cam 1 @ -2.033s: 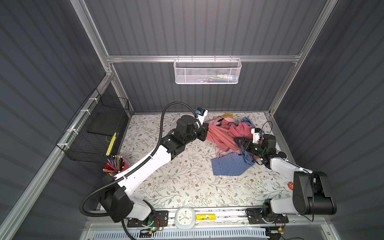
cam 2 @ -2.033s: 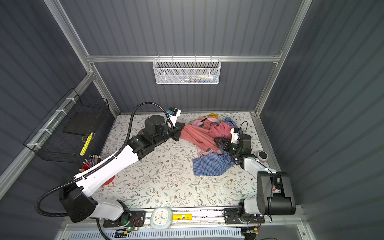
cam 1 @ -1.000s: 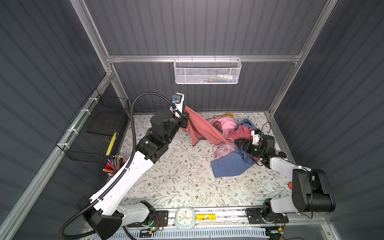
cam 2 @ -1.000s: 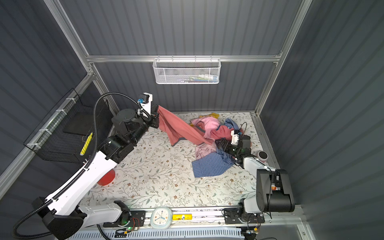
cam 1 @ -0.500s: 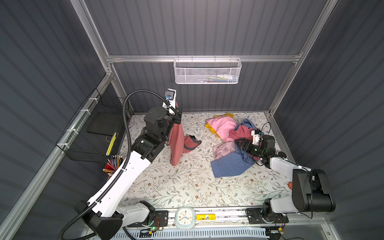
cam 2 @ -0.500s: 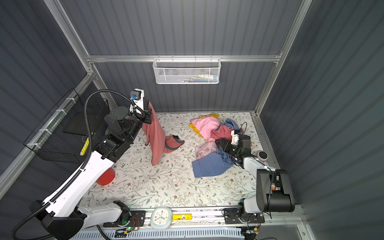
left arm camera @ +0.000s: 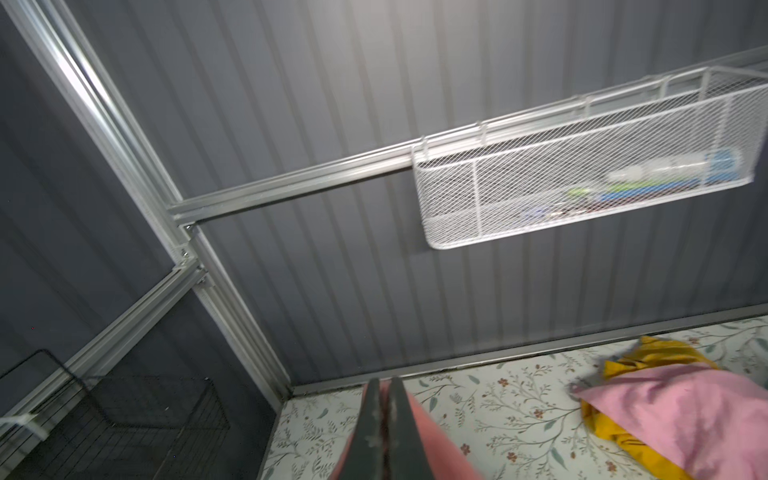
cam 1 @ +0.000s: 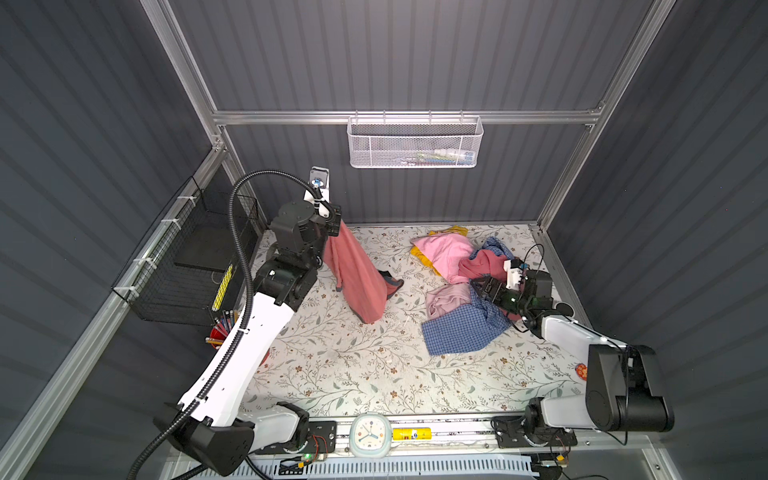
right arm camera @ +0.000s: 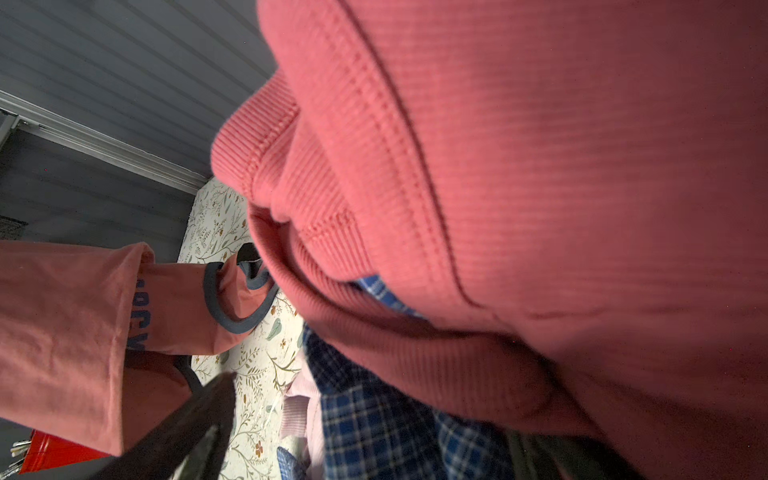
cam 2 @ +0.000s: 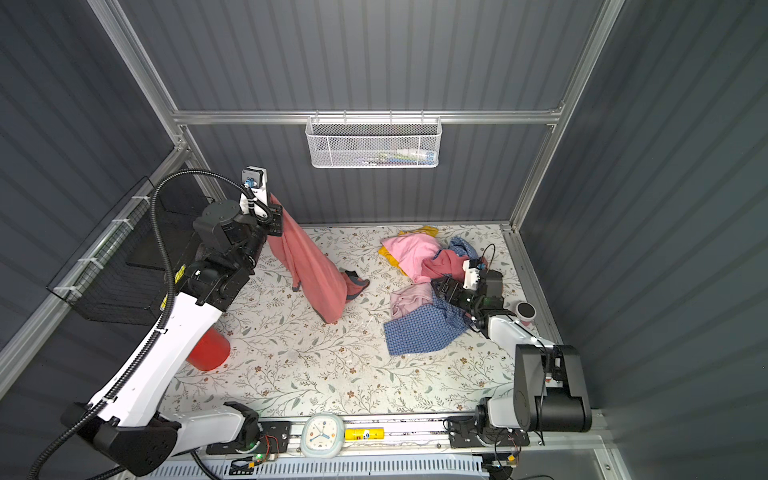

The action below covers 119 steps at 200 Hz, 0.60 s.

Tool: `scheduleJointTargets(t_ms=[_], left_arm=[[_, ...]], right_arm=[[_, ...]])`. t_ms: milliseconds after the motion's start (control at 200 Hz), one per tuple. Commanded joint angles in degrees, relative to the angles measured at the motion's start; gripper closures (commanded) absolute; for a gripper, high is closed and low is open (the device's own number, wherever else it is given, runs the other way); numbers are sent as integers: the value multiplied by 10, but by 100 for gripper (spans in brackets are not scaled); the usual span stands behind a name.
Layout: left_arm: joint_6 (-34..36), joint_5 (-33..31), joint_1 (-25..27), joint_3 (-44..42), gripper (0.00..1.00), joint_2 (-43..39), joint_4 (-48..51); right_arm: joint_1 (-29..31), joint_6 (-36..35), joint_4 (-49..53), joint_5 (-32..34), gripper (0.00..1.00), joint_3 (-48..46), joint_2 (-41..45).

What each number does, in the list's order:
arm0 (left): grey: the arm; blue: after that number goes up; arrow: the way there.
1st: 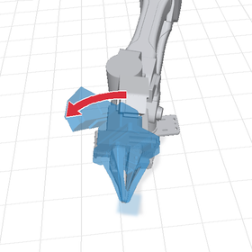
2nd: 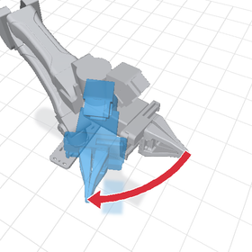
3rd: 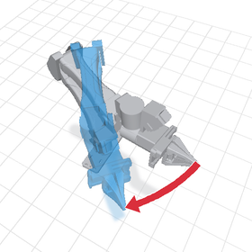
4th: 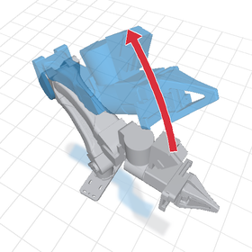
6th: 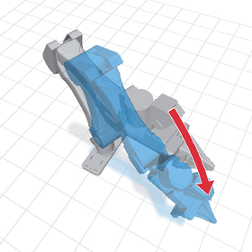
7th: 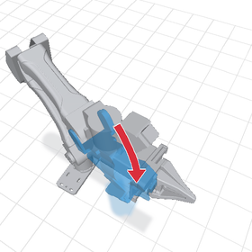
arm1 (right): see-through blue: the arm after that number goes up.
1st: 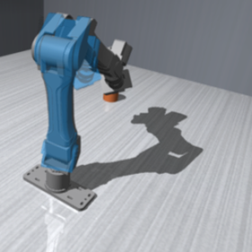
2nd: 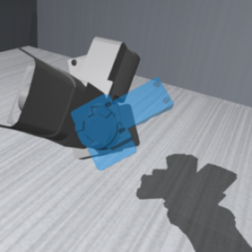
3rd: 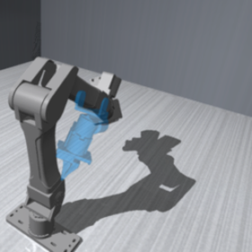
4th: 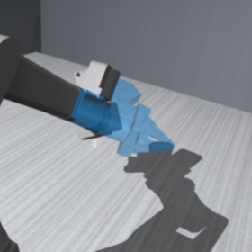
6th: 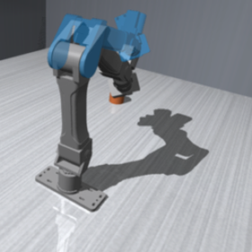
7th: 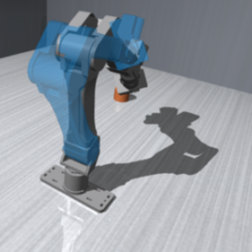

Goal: Pick out a specific cloth from the pile
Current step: 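Carry the t-shirt away from the pile and lower it onto the table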

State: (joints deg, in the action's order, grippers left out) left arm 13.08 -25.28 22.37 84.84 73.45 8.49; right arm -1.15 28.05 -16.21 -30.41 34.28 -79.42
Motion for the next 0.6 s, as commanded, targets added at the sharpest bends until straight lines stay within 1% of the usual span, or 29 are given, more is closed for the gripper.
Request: scheduleJointTargets(t_ms=[0, 120, 185, 285, 380, 480, 530, 590], left_arm=[[-31, 43, -46, 14, 100, 15, 5], [-34, 76, -87, 29, 100, 39, 22], [-16, 88, -93, 40, 100, 57, 34], [5, 94, -93, 37, 100, 83, 24], [7, 101, -92, 37, 100, 109, 9], [-9, 137, -89, 48, 100, 142, 10], [-7, 153, -77, 54, 100, 160, 17], [8, 143, -48, 59, 100, 182, 25]], right_arm=[[-5, -12, 18, 11, 1, -6, 13], [-5, -15, 24, 12, 1, -6, 17], [-5, -15, 24, 14, 1, -6, 20], [-5, -14, 24, 14, 1, -6, 16], [-5, -14, 27, 14, 1, -5, 19], [-4, -14, 30, 15, 1, -4, 21], [-4, -14, 31, 17, 1, -5, 23], [-3, -13, 34, 17, 1, -5, 25]])
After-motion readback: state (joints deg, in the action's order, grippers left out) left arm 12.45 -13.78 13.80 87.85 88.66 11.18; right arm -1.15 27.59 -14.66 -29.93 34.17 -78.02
